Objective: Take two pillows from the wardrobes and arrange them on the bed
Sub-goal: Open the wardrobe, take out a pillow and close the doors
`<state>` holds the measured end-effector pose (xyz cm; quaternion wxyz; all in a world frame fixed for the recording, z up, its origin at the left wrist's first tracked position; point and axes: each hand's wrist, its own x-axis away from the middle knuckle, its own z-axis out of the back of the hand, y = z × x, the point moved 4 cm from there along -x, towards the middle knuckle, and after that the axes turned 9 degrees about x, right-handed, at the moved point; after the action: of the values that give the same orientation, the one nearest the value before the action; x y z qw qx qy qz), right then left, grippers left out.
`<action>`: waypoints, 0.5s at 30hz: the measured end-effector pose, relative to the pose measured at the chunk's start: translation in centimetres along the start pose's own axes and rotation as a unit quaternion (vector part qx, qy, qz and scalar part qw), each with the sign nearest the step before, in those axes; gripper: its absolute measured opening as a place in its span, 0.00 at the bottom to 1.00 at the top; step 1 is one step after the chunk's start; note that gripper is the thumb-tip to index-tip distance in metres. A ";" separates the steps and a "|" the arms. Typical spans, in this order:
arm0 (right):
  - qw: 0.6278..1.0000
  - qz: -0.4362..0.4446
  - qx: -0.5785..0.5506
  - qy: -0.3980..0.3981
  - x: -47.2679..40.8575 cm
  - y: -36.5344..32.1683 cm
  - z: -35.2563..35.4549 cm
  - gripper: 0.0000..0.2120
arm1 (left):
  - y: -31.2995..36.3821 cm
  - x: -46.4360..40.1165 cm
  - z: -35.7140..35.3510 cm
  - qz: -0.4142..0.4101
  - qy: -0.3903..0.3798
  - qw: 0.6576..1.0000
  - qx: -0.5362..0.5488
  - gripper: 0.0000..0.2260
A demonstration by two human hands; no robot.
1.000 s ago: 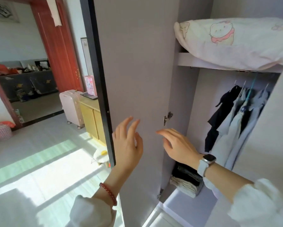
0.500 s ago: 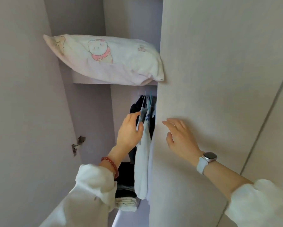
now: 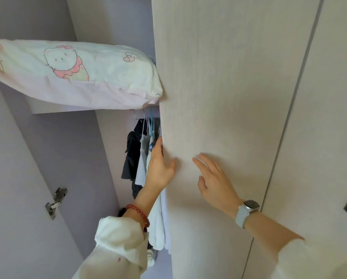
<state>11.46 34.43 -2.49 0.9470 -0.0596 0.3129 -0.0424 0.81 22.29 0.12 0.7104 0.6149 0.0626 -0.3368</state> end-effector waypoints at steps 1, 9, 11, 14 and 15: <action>1.000 -0.010 -0.010 0.009 0.9 -0.6 0.2 0.24 | 0.5 1.0 0.2 -0.006 -0.003 1.000 0.008 0.32; 0.986 -0.107 -0.083 0.092 9.0 -4.5 3.7 0.24 | 5.4 10.1 -0.3 -0.093 -0.161 0.975 0.123 0.31; 0.980 -0.125 -0.105 0.113 11.1 -4.6 5.2 0.24 | 6.7 11.7 -1.1 -0.113 -0.222 0.958 0.143 0.32; 0.970 -0.152 -0.129 0.136 14.2 -3.9 7.8 0.23 | 9.0 13.2 -3.2 -0.170 -0.306 0.926 0.141 0.29; 0.968 -0.161 -0.133 0.142 15.3 -3.5 8.7 0.24 | 10.0 13.5 -4.1 -0.201 -0.327 0.914 0.133 0.27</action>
<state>28.76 29.89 -4.01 0.8570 -0.2276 0.4335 -0.1608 18.04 20.83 0.65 0.5202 0.5339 -0.0960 -0.6596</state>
